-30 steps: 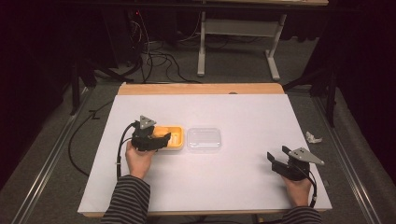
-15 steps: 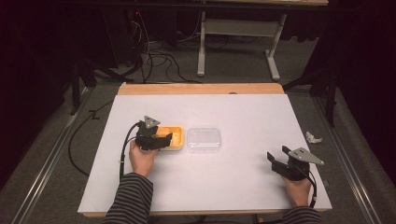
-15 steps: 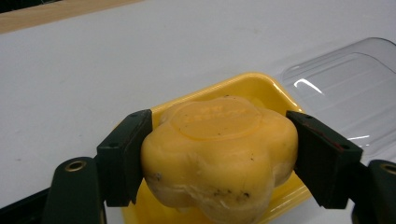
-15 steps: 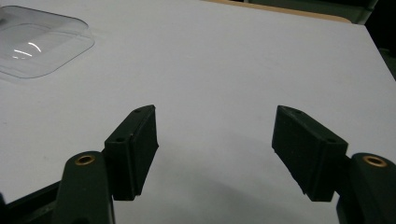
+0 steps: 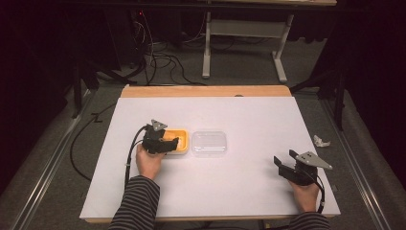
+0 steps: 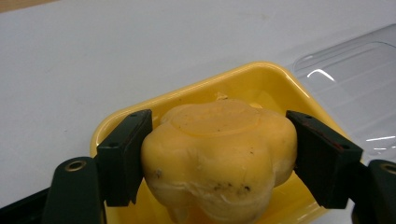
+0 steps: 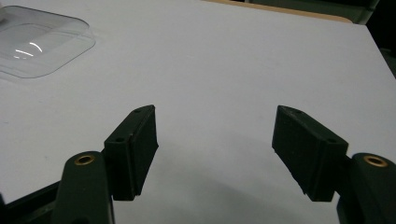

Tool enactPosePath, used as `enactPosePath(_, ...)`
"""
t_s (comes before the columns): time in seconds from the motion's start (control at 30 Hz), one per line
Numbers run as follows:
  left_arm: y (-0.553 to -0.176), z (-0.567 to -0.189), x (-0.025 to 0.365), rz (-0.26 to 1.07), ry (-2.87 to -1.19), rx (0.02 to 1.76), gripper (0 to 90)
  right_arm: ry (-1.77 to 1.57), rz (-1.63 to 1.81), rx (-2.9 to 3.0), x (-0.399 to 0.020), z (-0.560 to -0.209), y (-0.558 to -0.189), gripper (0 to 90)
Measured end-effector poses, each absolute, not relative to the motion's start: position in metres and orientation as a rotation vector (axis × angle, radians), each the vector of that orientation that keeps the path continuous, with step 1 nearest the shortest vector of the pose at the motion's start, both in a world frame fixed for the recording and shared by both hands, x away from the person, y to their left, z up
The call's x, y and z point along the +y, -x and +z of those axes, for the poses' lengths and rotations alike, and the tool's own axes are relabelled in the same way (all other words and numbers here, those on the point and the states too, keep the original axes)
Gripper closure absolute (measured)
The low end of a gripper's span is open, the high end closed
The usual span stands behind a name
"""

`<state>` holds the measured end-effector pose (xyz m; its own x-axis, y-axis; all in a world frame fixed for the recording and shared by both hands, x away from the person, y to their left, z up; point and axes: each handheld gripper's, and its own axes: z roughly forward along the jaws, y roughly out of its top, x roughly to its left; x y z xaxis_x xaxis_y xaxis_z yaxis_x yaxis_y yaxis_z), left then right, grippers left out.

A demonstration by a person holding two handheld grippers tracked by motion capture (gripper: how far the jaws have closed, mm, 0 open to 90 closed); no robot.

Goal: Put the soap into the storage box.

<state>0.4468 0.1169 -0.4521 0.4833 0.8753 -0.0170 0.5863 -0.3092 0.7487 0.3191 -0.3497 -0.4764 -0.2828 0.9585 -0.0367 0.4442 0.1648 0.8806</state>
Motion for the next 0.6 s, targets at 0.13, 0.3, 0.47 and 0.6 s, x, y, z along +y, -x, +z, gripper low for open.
enactPosePath(0.13, -0.4491, -0.4557, 0.1145, 0.523, -2.033, 1.207, 26.5, -1.332, 1.058, 1.819, -0.3495, -0.4764, -0.3187, 31.4)
enactPosePath(0.3, -0.4502, -0.4574, 0.1138, 0.522, -2.022, 1.206, 26.5, -1.330, 1.060, 1.819, -0.3495, -0.4764, -0.3186, 31.4)
enactPosePath(0.47, -0.4500, -0.4579, 0.1147, 0.511, -2.039, 1.200, 26.4, -1.328, 1.060, 1.819, -0.3496, -0.4763, -0.3186, 31.4)
enactPosePath(0.6, -0.4494, -0.4581, 0.1156, 0.501, -2.049, 1.203, 26.3, -1.321, 1.058, 1.821, -0.3495, -0.4764, -0.3188, 31.4)
